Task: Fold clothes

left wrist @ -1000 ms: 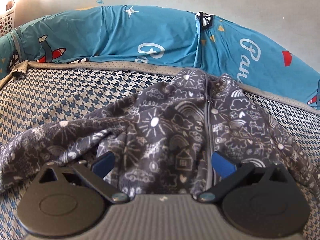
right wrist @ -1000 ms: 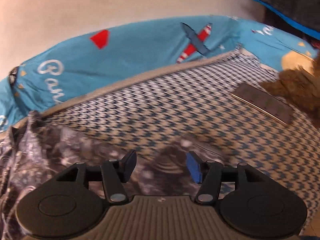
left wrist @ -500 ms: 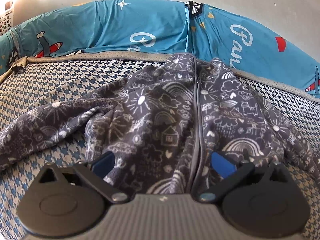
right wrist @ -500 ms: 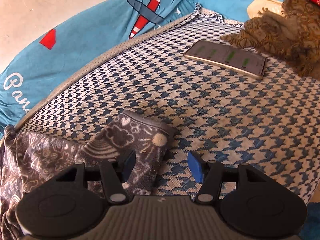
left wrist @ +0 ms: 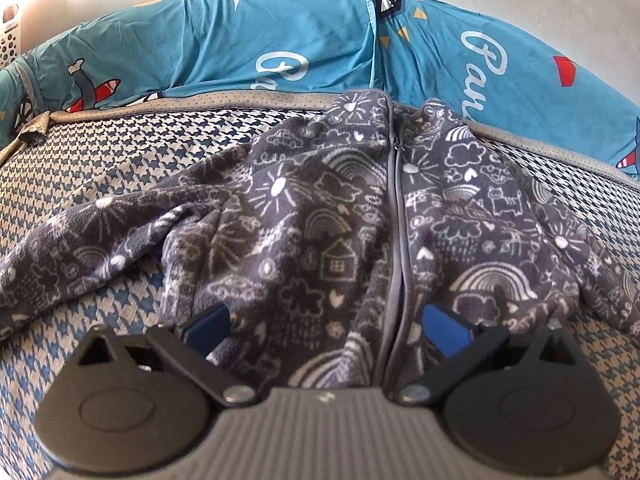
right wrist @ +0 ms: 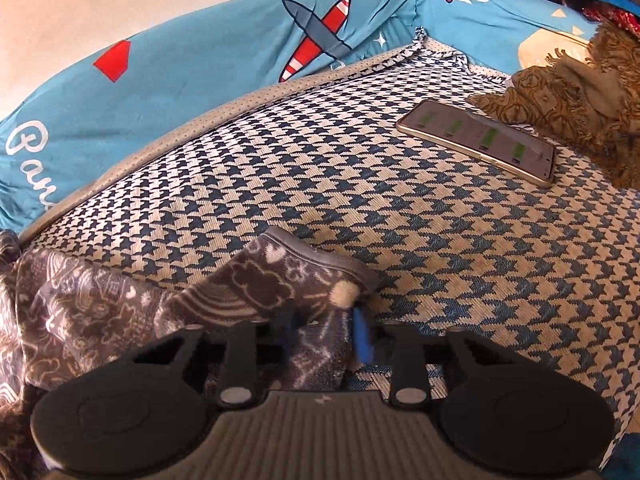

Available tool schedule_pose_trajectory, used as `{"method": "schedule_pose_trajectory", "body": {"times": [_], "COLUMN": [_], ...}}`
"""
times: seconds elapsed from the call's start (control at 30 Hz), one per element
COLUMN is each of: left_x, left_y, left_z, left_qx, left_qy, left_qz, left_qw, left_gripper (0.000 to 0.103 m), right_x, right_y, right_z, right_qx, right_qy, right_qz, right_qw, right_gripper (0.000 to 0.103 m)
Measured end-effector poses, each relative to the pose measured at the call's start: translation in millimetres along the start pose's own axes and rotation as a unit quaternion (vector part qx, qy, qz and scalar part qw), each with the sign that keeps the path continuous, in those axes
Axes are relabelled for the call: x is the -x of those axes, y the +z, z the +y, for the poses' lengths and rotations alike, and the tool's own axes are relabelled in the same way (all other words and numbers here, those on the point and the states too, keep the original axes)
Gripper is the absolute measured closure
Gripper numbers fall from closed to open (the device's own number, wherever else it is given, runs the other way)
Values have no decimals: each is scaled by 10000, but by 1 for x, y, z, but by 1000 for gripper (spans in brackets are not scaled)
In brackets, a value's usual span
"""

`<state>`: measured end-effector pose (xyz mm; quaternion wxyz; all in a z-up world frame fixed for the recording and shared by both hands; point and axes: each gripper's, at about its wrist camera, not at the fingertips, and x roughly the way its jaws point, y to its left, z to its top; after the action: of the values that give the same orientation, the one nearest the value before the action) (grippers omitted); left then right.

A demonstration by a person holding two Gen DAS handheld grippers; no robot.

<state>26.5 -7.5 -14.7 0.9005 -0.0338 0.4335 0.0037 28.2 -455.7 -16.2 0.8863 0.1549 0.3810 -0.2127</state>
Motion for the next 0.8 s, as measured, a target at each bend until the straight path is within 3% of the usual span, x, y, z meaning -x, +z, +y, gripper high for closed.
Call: {"method": "schedule_pose_trajectory", "body": {"times": [0.03, 0.23, 0.4, 0.6, 0.7, 0.8], "left_x": [0, -3, 1, 8, 12, 18], "left_y": [0, -2, -3, -9, -17, -24], "left_z": [0, 5, 13, 25, 32, 39], "left_qx": [-4, -50, -103, -136, -112, -104], "left_qy": [14, 162, 292, 364, 364, 386], "left_qz": [2, 15, -72, -73, -12, 5], "left_qw": [10000, 9999, 9995, 9992, 9993, 9992], "left_gripper": [0, 0, 0, 0, 0, 0], "right_x": [3, 35, 66, 81, 85, 95], "right_y": [-1, -1, -1, -12, -17, -17], "right_z": [0, -3, -21, -56, -69, -69], "right_qx": [-46, -332, -754, -1404, -1576, -1487], "right_qy": [11, -153, -908, -1783, -2085, -2209], "right_qz": [-44, -460, -919, -703, -567, -803], "right_qw": [10000, 9983, 9888, 9714, 9636, 9605], "right_gripper": [95, 98, 98, 97, 93, 83]}}
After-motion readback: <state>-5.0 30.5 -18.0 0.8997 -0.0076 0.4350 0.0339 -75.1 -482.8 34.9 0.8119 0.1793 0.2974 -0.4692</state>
